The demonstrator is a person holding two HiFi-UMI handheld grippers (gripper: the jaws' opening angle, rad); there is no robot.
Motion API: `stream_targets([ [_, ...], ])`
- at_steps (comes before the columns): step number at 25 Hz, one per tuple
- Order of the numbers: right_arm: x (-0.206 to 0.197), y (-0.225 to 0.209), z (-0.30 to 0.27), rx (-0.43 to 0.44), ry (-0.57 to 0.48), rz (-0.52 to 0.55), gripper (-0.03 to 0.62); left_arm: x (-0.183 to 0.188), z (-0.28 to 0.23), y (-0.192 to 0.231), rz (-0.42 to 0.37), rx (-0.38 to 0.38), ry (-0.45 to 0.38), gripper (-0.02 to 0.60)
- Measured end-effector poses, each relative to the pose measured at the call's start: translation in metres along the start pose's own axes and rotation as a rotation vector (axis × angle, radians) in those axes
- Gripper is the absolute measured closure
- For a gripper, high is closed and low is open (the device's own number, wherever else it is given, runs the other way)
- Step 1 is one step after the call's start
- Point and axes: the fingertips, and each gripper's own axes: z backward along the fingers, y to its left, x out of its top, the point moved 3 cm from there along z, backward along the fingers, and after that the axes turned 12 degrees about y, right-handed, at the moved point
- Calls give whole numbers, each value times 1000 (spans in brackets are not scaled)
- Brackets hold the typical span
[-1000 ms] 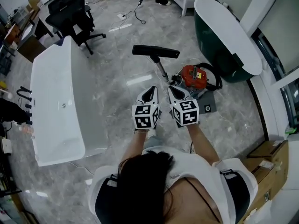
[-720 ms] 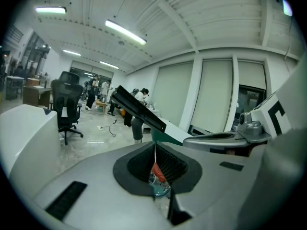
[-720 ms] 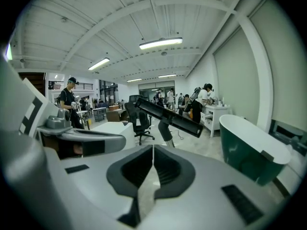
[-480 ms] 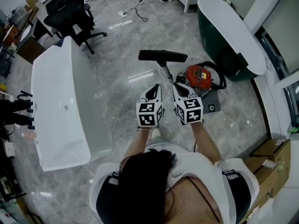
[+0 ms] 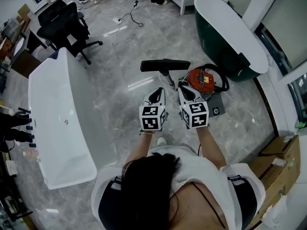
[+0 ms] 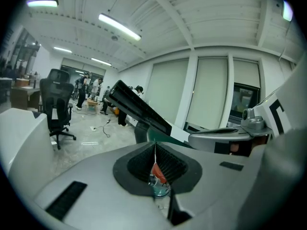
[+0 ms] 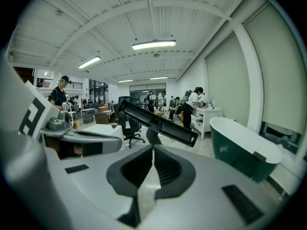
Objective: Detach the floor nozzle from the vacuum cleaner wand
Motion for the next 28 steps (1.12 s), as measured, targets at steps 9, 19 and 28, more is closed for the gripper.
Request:
stream_targets([
  [9, 10, -10, 5, -51, -33, -15, 578, 3, -5, 2, -14, -22, 24, 572],
  [19, 14, -27, 1, -90, -86, 13, 576, 1, -18, 12, -22, 7, 33, 572],
  [28, 25, -36, -13, -85, -86, 203, 410, -4, -35, 11, 4, 37, 46, 572],
])
